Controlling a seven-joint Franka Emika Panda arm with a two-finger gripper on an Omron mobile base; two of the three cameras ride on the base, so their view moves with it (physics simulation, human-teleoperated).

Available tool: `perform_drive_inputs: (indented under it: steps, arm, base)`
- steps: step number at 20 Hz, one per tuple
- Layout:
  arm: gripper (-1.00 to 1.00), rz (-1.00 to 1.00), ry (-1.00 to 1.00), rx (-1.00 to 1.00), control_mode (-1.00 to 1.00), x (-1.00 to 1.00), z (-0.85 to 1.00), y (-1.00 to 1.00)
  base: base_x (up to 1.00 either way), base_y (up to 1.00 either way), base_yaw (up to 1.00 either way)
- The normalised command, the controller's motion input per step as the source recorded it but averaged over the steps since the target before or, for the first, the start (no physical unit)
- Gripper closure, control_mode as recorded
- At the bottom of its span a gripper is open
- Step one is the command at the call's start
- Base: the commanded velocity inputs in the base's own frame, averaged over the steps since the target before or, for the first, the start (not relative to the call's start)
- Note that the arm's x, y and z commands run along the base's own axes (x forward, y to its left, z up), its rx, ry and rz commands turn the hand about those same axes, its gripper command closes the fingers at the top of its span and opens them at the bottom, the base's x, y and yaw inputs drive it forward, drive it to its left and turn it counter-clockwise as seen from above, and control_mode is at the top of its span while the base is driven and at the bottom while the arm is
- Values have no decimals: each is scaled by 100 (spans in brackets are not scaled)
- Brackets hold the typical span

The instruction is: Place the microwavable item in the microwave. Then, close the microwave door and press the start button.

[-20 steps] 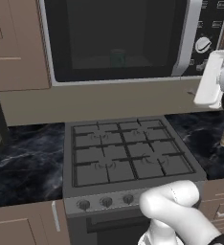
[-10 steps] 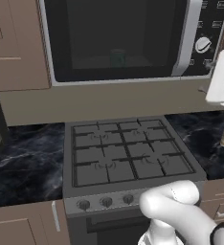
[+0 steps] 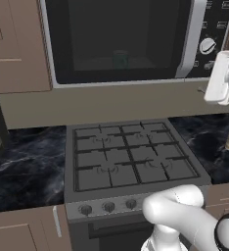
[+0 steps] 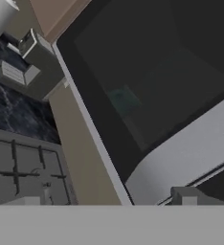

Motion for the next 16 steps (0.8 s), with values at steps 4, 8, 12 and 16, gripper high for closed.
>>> perform_drive_inputs:
  steps: [4,8,12,16]
  arm:
    - [-100,0,0,0,-100,25,-6,-15]
    - [-100,0,0,0,-100,31,-6,-4]
    - [-100,0,0,0,-100,34,-15,0]
    - [-100,0,0,0,-100,32,-12,0]
  base:
    - [0,0,0]
    - [0,0,0]
    - [0,0,0]
    - [0,0,0]
